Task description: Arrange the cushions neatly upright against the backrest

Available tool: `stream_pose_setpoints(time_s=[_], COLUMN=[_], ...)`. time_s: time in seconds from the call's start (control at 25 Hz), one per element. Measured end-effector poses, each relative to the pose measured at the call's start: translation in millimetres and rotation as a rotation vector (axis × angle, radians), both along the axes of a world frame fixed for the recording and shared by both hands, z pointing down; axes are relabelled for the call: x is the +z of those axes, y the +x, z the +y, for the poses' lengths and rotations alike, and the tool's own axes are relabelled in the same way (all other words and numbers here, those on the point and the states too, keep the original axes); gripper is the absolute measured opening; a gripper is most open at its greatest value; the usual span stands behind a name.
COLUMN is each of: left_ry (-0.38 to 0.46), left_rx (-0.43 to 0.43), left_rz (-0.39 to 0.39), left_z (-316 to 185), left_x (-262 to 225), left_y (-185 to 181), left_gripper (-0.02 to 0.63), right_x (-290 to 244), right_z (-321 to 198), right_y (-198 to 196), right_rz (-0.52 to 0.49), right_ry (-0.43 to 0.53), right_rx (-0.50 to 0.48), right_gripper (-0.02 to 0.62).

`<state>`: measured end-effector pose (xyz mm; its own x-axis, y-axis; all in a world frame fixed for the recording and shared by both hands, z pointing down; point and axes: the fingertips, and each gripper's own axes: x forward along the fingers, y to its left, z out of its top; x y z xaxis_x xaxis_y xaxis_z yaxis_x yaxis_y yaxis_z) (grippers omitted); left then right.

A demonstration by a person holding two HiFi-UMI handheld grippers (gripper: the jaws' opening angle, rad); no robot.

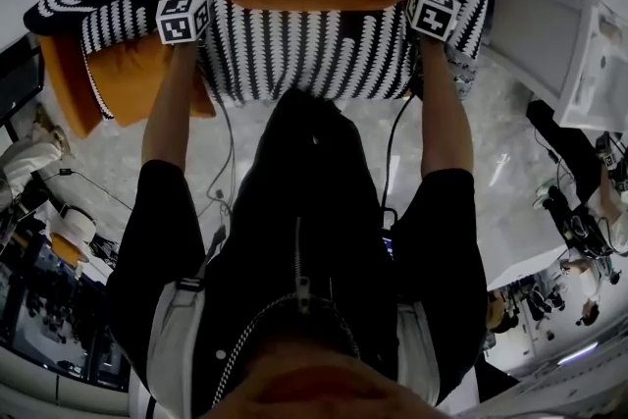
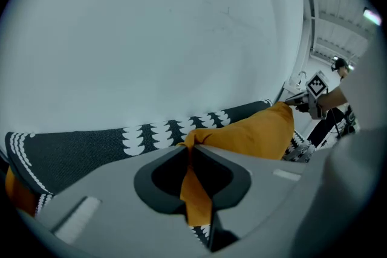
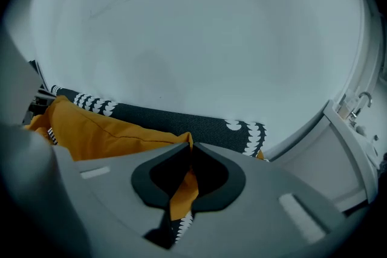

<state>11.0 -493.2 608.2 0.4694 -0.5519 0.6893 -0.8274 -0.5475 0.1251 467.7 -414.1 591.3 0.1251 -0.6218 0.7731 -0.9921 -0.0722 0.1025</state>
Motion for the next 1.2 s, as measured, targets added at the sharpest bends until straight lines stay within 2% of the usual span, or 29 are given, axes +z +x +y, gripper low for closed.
stream_pose_setpoints(time_s=[0.16, 0.32, 0.44, 0.52, 0.64, 0.84, 0.96, 1.0, 1.2], left_ry=[-0.018, -0.082, -0.043, -0.007, 0.017, 0.035, 0.065, 0.075, 0.105], left_rx=[-0.022, -0.06, -0.088, -0.123, -0.174, -0.188, -0.166, -0.155, -0.15], left_rz=[0.0, 0.021, 0.0, -0.004, 0.022, 0.075, 0.085, 0.088, 0.104], left_z=[-14, -21, -22, -18, -2, 58, 114, 132, 215], left_x=[7, 12, 2, -6, -17, -43, -63, -68, -84], left_y=[4, 7, -2, -11, -22, -27, -31, -32, -50], left_gripper=[0.043, 0.043, 0.084, 0.118, 0.12, 0.116, 0.035, 0.009, 0.009], right_x=[5, 6, -9, -20, -32, -41, -43, -42, -42], right_z=[-14, -21, -18, -7, 15, 70, 123, 137, 188], right_y=[4, 6, 3, 0, -10, -52, -85, -96, -165], right_rz=[0.0, -0.002, 0.005, 0.017, -0.015, -0.165, -0.214, -0.239, -0.327], right_ry=[0.004, 0.015, 0.06, 0.087, 0.109, 0.109, 0.095, 0.085, 0.081], right_rx=[-0.001, 0.035, 0.086, 0.119, 0.131, 0.083, 0.047, 0.033, -0.084], right_gripper=[0.021, 0.031, 0.087, 0.087, 0.087, 0.069, 0.003, 0.003, 0.003])
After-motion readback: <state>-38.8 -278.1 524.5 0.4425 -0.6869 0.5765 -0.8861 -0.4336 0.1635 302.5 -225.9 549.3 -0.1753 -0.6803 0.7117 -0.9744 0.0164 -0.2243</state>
